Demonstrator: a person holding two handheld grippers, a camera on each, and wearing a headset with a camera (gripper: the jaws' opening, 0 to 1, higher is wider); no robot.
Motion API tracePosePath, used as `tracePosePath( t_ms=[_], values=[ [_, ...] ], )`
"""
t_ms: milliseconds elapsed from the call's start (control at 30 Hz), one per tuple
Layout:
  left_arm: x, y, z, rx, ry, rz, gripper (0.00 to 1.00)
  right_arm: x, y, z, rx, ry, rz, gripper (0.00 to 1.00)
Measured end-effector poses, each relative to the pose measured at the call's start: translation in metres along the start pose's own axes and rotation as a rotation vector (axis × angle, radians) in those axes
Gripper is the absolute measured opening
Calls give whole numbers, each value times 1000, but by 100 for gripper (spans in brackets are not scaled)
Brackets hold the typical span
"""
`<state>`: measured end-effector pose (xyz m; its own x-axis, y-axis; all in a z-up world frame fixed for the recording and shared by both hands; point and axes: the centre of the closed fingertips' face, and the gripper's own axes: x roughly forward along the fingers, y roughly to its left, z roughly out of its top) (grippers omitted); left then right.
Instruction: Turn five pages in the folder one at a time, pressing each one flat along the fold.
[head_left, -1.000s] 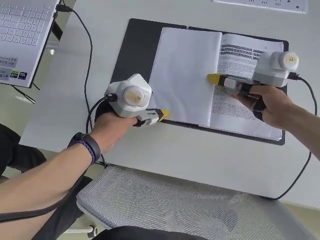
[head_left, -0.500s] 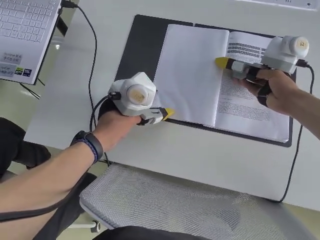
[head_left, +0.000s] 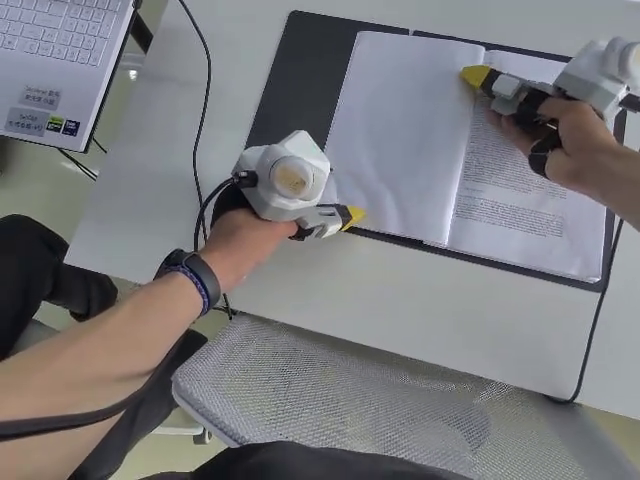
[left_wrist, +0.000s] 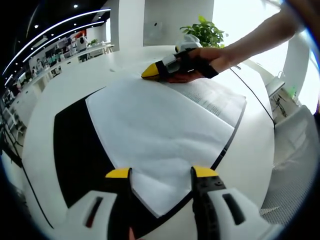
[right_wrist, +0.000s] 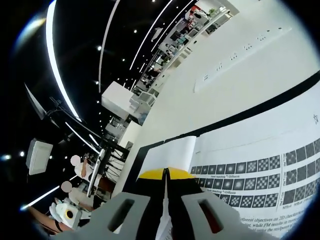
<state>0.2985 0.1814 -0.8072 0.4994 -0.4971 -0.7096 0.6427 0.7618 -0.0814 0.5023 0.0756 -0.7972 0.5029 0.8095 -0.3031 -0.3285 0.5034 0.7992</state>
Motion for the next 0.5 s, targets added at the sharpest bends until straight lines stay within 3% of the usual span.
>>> tracePosePath(
  t_ms=[233, 500],
  values=[
    [1, 0, -1, -1, -2, 1, 46, 15, -15, 27, 50, -47, -42, 0],
    [1, 1, -1, -6, -4, 3, 45, 21, -21, 38, 66, -56, -61, 0]
  ],
)
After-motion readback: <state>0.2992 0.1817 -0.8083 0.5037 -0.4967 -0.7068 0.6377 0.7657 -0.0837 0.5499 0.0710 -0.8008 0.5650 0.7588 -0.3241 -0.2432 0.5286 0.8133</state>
